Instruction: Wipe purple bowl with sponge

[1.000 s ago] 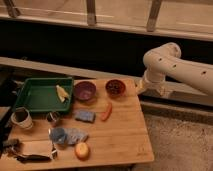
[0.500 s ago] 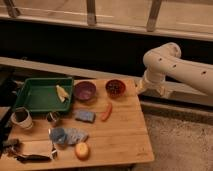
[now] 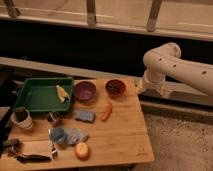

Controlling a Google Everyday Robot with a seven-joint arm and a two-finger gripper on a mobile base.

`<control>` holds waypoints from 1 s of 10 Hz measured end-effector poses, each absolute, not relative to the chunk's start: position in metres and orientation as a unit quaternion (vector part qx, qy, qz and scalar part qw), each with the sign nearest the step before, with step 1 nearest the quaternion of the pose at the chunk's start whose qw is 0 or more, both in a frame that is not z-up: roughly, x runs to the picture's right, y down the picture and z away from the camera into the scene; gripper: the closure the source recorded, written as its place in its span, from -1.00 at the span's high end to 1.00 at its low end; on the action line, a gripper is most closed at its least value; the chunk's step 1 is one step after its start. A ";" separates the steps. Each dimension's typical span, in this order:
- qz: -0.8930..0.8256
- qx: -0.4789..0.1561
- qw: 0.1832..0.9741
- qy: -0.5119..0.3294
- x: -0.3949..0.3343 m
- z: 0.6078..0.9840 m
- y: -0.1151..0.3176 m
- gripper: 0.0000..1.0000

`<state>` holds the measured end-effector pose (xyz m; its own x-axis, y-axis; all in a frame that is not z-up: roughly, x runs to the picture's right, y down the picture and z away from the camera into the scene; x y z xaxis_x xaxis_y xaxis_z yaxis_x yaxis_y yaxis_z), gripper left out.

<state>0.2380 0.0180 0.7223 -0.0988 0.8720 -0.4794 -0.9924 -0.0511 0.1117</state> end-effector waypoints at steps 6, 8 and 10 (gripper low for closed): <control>0.711 -0.143 0.656 0.210 0.238 0.722 0.018 0.52; 0.711 -0.143 0.656 0.210 0.238 0.722 0.018 0.52; 0.699 -0.129 0.671 0.208 0.235 0.721 0.019 0.52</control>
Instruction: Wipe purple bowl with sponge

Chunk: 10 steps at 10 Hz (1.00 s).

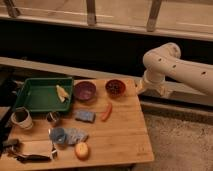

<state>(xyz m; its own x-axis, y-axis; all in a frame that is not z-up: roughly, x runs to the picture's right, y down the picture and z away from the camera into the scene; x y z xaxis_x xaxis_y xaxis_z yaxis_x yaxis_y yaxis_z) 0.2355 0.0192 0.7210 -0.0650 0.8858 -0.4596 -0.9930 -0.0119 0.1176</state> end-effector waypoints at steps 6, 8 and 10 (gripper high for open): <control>0.560 -0.107 0.812 0.123 0.128 0.688 0.035 0.52; 0.560 -0.107 0.812 0.124 0.130 0.686 0.036 0.52; 0.559 -0.108 0.813 0.122 0.127 0.687 0.035 0.52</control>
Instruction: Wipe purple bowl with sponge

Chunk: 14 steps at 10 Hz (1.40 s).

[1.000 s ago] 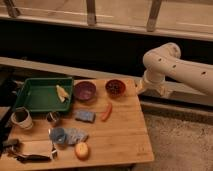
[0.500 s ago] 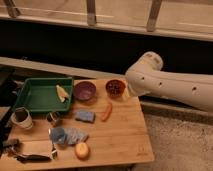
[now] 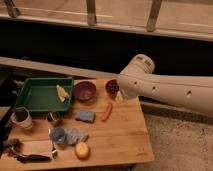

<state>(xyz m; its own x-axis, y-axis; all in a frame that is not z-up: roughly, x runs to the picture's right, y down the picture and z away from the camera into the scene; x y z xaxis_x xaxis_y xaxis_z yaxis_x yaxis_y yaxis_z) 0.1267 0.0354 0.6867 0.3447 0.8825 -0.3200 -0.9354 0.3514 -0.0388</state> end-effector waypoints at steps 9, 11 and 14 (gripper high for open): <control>0.481 -0.163 0.855 0.108 0.016 0.738 -0.011 0.52; 0.471 -0.175 0.858 0.108 0.002 0.746 -0.012 0.52; 0.473 -0.174 0.857 0.110 0.006 0.746 -0.013 0.52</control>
